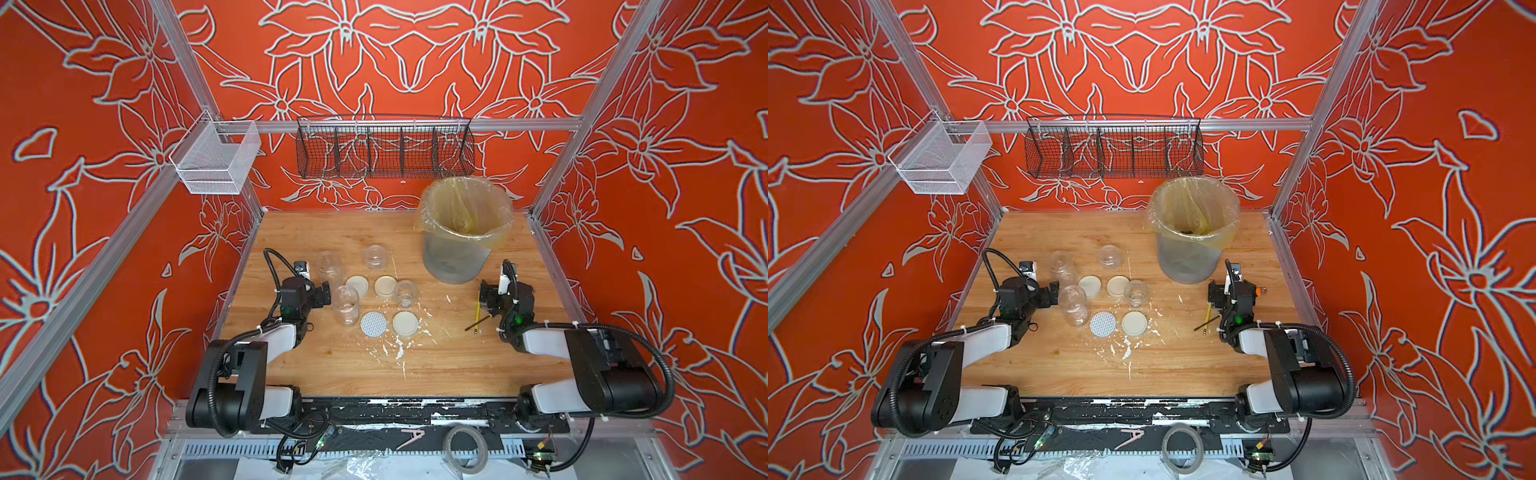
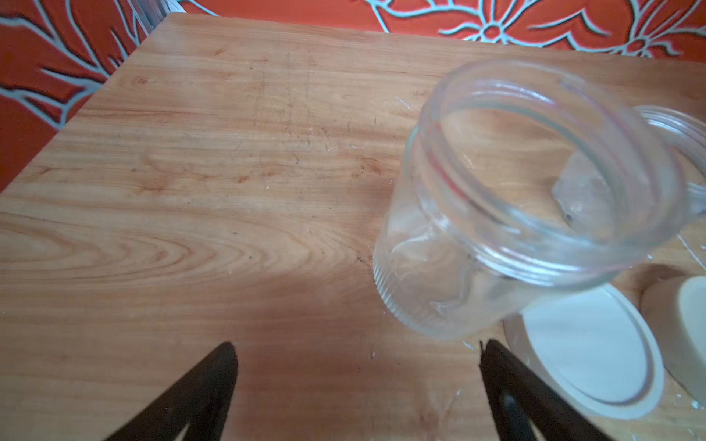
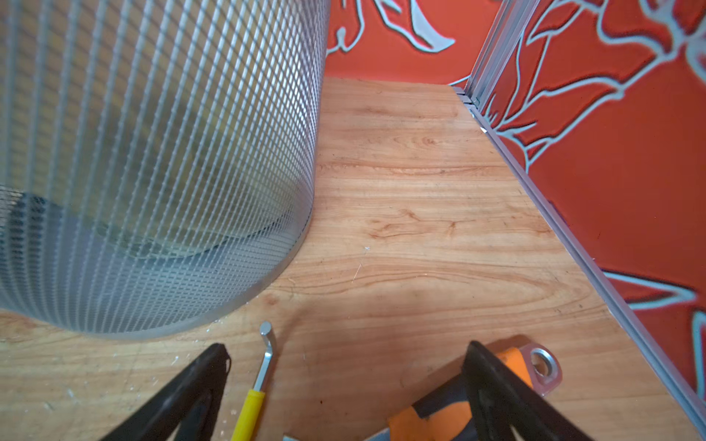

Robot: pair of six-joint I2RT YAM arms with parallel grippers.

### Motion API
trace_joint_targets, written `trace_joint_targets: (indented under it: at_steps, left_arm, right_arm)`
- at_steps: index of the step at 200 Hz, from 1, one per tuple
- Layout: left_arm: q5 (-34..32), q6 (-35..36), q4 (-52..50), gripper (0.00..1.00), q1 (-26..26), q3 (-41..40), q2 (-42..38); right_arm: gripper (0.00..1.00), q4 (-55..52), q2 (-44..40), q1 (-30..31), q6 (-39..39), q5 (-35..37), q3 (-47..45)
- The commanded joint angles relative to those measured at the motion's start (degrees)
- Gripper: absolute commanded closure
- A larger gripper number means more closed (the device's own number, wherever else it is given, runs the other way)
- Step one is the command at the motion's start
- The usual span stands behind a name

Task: Empty moldy tea leaves from jars
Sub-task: Reset both arms

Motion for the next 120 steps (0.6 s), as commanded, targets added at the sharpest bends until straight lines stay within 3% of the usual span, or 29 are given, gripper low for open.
trace_joint_targets:
  at_steps: [1, 120]
  left_arm:
    - [-0.8, -0.3, -1.2, 0.03, 0.4, 0.4, 0.3]
    - [-0.8, -0.2, -1.1, 0.03, 0.4, 0.3, 0.2]
  right_arm:
    - [0.03, 0.1, 0.0, -0.4, -1.3, -1.3, 0.9]
    - [0.03, -2.5, 0.3, -1.8, -0.6, -3.5, 2.2]
